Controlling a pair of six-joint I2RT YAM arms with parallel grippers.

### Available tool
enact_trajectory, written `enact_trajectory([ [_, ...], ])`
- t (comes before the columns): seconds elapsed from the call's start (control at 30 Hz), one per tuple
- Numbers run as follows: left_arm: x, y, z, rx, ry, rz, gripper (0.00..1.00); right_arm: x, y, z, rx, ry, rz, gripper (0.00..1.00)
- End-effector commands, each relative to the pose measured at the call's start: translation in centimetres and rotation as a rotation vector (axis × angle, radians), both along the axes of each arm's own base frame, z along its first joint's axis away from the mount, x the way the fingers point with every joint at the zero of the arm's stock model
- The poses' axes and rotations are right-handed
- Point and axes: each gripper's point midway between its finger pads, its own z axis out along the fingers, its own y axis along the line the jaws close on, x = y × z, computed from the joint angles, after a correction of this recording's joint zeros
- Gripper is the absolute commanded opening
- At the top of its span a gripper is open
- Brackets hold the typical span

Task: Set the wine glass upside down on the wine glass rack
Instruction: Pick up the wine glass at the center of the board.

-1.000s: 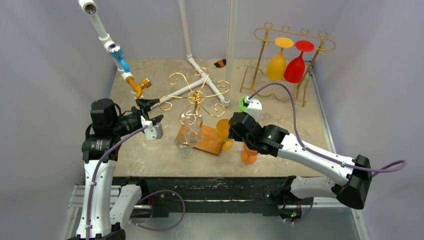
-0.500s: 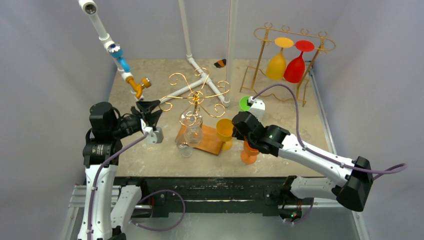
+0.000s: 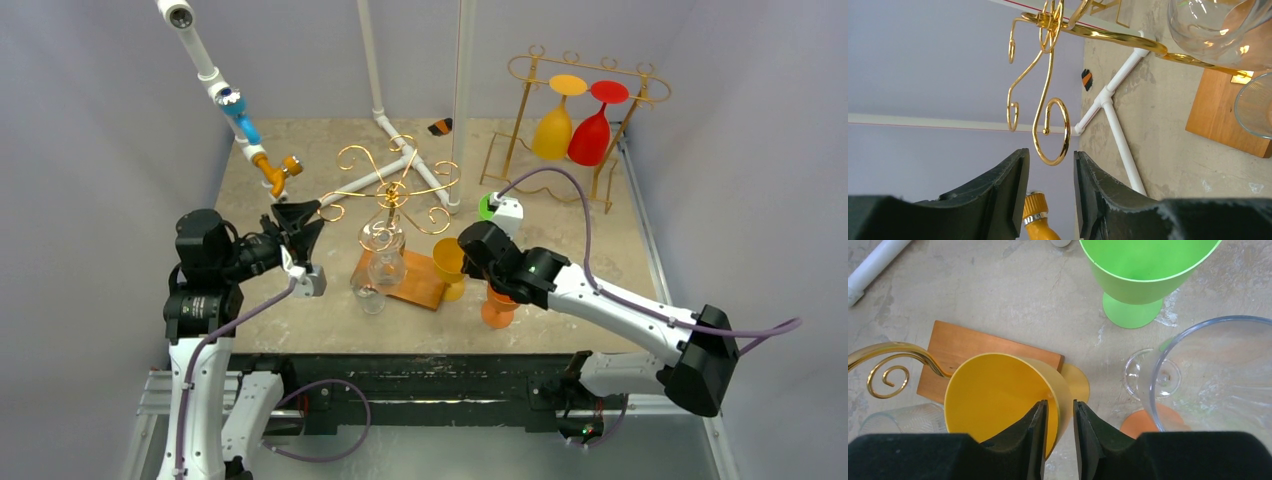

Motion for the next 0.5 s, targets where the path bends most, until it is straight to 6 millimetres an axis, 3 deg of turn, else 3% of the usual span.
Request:
enact_trajectory([
  [0.0, -0.4, -1.4, 0.4, 0.031, -0.09, -0.119, 0.42, 0.5, 0.3, 0.0, -0.002, -0.003, 0.001, 0.3],
  [0.2, 0.2, -1.4, -0.2, 0.059, -0.104, -0.133, 0.42, 0.3, -0.5, 0.1, -0.015, -0.009, -0.01, 0.11],
  [0.47, 0.6, -1.5, -1.1, 0.09, -0.107, -0.147, 0.38, 0.2, -1.6, 1.5, -0.071, -0.03, 0.004, 0.06],
])
